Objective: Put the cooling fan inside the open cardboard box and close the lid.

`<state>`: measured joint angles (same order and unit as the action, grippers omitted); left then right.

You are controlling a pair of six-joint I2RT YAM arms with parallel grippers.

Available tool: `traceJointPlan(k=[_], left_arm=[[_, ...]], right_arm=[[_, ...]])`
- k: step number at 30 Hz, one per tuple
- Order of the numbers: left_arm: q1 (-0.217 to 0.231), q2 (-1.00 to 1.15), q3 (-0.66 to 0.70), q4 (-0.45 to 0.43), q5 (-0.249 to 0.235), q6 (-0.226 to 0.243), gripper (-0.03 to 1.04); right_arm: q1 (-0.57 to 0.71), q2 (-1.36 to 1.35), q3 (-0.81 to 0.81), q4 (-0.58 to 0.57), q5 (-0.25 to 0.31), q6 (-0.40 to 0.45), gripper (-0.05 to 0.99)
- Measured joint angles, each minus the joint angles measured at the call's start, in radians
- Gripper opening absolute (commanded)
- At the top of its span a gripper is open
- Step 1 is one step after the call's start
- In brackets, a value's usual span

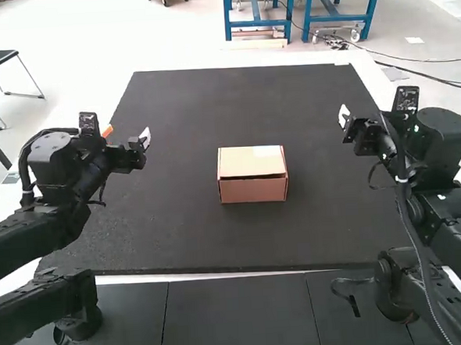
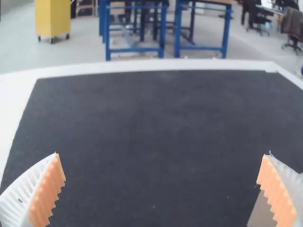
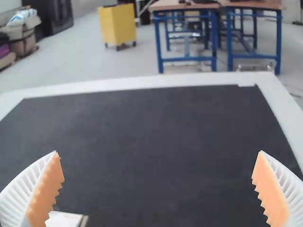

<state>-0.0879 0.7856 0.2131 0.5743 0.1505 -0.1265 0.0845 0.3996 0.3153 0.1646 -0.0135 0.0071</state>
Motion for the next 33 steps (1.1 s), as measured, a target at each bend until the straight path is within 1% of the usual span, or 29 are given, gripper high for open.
traceJointPlan(k=[2,4,11,12,15,17,18,22,24,25,27,28,31,33], left_arm=[[0.003,-0.048,-0.047,0.048,0.001,0.010,0.96],[0.003,-0.099,-0.089,0.071,0.004,0.013,0.96],[0.003,-0.267,-0.196,0.076,0.005,0.006,0.96],[0.003,-0.299,-0.207,0.055,0.005,0.000,0.96],[0.003,-0.404,-0.207,-0.059,0.007,-0.014,0.96],[0.003,-0.483,-0.207,-0.132,0.007,-0.021,0.96],[0.003,-0.529,-0.207,-0.175,0.008,-0.023,0.96],[0.003,-0.734,-0.207,-0.348,0.008,-0.028,0.96],[0.004,-0.775,-0.207,-0.361,0.008,-0.028,0.96],[0.004,-0.776,-0.207,-0.381,0.008,-0.027,0.96],[0.003,-0.776,-0.207,-0.455,0.008,-0.025,0.96],[0.004,-0.776,-0.207,-0.473,0.008,-0.024,0.96],[0.004,-0.776,-0.207,-0.487,0.008,-0.024,0.96],[0.004,-0.776,-0.207,-0.519,0.008,-0.024,0.96]], right_arm=[[-0.032,-0.049,-0.035,0.040,0.000,-0.013,0.91],[-0.052,-0.087,-0.065,0.063,-0.002,-0.025,0.91],[-0.040,-0.233,-0.214,0.116,-0.006,-0.042,0.91],[-0.039,-0.254,-0.232,0.116,-0.006,-0.043,0.91],[-0.034,-0.326,-0.285,0.115,-0.004,-0.045,0.91],[-0.033,-0.379,-0.313,0.080,-0.003,-0.042,0.91],[-0.032,-0.388,-0.313,0.062,-0.001,-0.037,0.91],[0.008,-0.389,-0.312,0.055,0.011,-0.008,0.91],[0.034,-0.389,-0.312,0.047,0.021,0.008,0.91],[0.044,-0.390,-0.312,0.027,0.027,0.011,0.91],[0.053,-0.390,-0.312,-0.023,0.037,0.011,0.91],[0.056,-0.390,-0.312,-0.042,0.041,0.011,0.91],[0.069,-0.390,-0.312,-0.101,0.048,0.010,0.91],[0.079,-0.390,-0.312,-0.140,0.050,0.009,0.91]])
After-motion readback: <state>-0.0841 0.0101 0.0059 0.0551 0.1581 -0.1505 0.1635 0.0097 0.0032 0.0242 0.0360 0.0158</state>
